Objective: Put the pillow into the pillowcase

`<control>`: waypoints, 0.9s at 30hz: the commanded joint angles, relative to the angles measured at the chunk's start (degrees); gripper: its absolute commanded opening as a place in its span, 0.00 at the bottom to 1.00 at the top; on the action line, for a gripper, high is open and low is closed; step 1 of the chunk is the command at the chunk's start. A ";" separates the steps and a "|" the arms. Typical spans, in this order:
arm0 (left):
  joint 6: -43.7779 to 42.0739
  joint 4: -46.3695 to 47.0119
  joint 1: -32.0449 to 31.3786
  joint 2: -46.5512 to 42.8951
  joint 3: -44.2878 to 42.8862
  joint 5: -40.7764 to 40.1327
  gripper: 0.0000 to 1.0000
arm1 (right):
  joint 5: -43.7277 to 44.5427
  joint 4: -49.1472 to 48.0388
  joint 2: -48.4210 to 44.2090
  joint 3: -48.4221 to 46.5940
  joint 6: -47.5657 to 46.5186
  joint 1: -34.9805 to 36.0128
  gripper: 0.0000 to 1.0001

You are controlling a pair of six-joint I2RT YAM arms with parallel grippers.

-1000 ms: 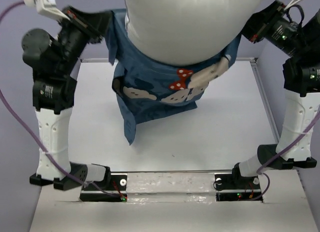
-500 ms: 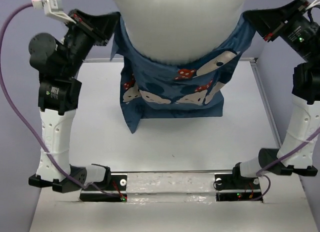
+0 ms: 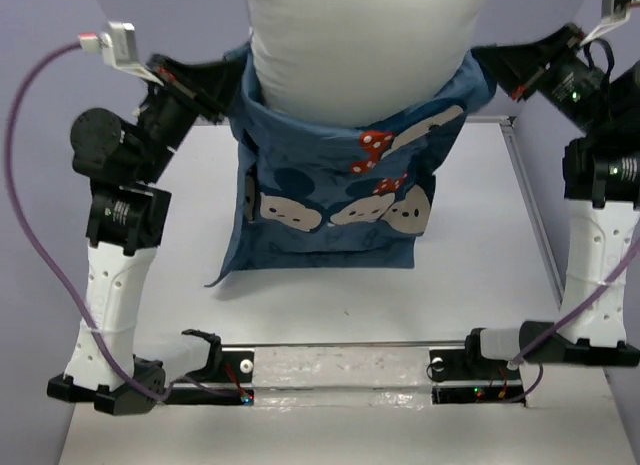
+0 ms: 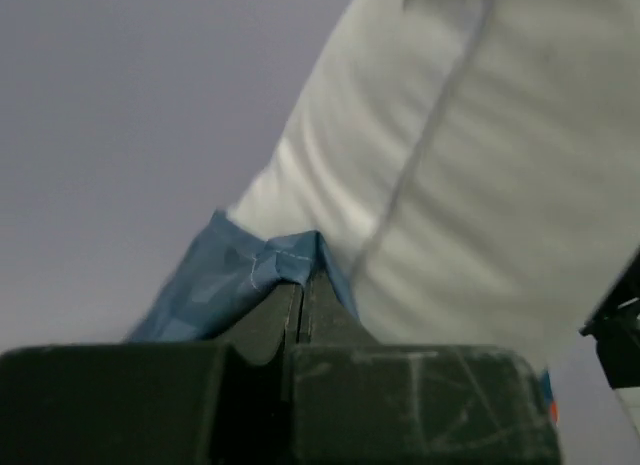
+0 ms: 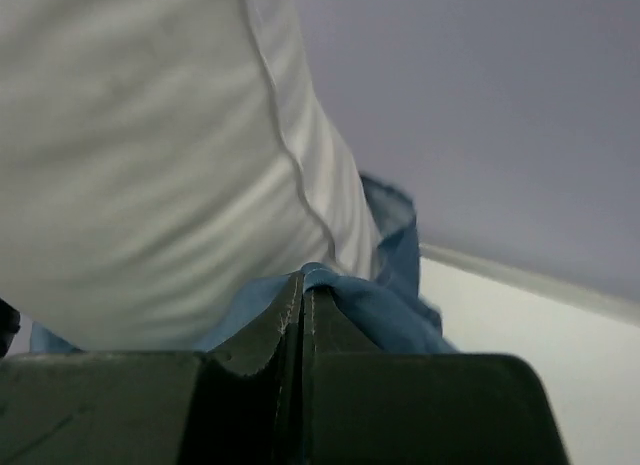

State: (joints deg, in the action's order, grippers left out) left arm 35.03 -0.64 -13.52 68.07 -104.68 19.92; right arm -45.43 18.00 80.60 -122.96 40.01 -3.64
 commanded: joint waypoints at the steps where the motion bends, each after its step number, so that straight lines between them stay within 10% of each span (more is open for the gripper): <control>1: 5.55 10.78 7.90 -5.43 8.26 7.72 0.00 | -5.72 -15.83 -5.05 11.25 4.46 -3.20 0.00; 2: -1.03 3.36 7.98 1.99 -21.32 5.33 0.00 | -2.24 -2.66 -2.31 -2.67 0.46 -3.22 0.00; 3: -4.06 -8.90 5.55 4.15 -29.53 -1.75 0.00 | 4.41 3.91 0.15 -24.22 -3.15 -3.22 0.00; 4: -4.96 -8.15 2.91 3.22 -26.04 -1.47 0.00 | 2.30 3.71 -1.91 -20.00 -2.05 -3.22 0.00; 6: 1.48 4.51 -0.20 -7.84 12.72 -5.40 0.00 | 3.22 -17.82 -9.81 9.50 2.67 -3.22 0.00; 7: 8.41 18.00 3.46 -8.22 16.40 5.89 0.00 | -4.68 -23.13 -6.02 16.71 7.58 -4.09 0.00; 8: 12.22 17.44 14.20 -2.56 -3.48 12.36 0.00 | -9.45 -13.87 -1.19 4.34 9.98 -5.14 0.00; 10: -0.12 -7.28 10.39 4.15 -25.67 2.93 0.00 | 4.45 5.81 5.33 -27.62 -0.05 -3.40 0.00; 11: -1.26 -5.96 4.26 0.00 -9.13 1.28 0.00 | 1.25 5.30 3.36 -24.82 -2.28 -2.00 0.00; 12: 5.77 10.85 4.38 -3.09 2.09 3.00 0.00 | 1.92 -12.63 -0.75 6.27 2.39 -1.12 0.00; 13: 10.72 14.58 6.55 -3.56 6.12 7.11 0.00 | 0.53 -12.81 -4.10 6.59 2.44 -1.63 0.00; 15: 9.05 -2.17 9.82 6.67 -29.34 5.98 0.00 | -6.50 -5.52 4.61 -15.12 6.42 -3.30 0.00; 16: 1.26 -12.17 8.78 11.94 -47.27 2.79 0.00 | 4.80 10.93 9.18 -34.35 -1.09 -3.30 0.00; 17: -2.56 -22.98 0.77 14.43 -49.19 -3.08 0.00 | 3.17 13.01 10.88 -43.42 -1.16 -3.30 0.00; 19: -6.11 -15.35 -1.86 8.78 -22.75 -6.39 0.00 | 0.67 12.43 2.95 -14.42 -7.27 2.46 0.00; 20: 6.77 2.57 -0.64 -3.09 9.78 3.01 0.00 | 1.22 -15.35 -2.76 5.07 3.13 0.23 0.00; 21: 12.99 22.07 2.76 -5.38 10.11 7.72 0.00 | -3.57 -19.71 -5.16 13.27 7.84 -1.79 0.00; 23: -1.79 -5.04 7.99 2.18 -25.53 -0.81 0.00 | 8.20 10.50 2.51 -27.17 -6.49 -1.81 0.00; 24: -2.06 -7.42 6.33 0.67 -19.30 0.80 0.00 | 5.38 10.13 3.42 -31.77 -5.74 -1.81 0.00; 26: 2.12 11.65 1.84 -6.60 12.23 0.46 0.00 | -0.44 -16.20 -4.72 5.56 5.63 -0.84 0.00; 27: 7.98 15.02 5.40 -6.38 8.83 4.82 0.00 | -4.02 -16.85 -4.49 8.49 8.30 -3.11 0.00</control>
State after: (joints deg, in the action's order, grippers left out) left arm 37.04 -5.19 -9.21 68.79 -109.14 21.74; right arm -45.82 24.32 83.88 -132.81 39.31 -4.47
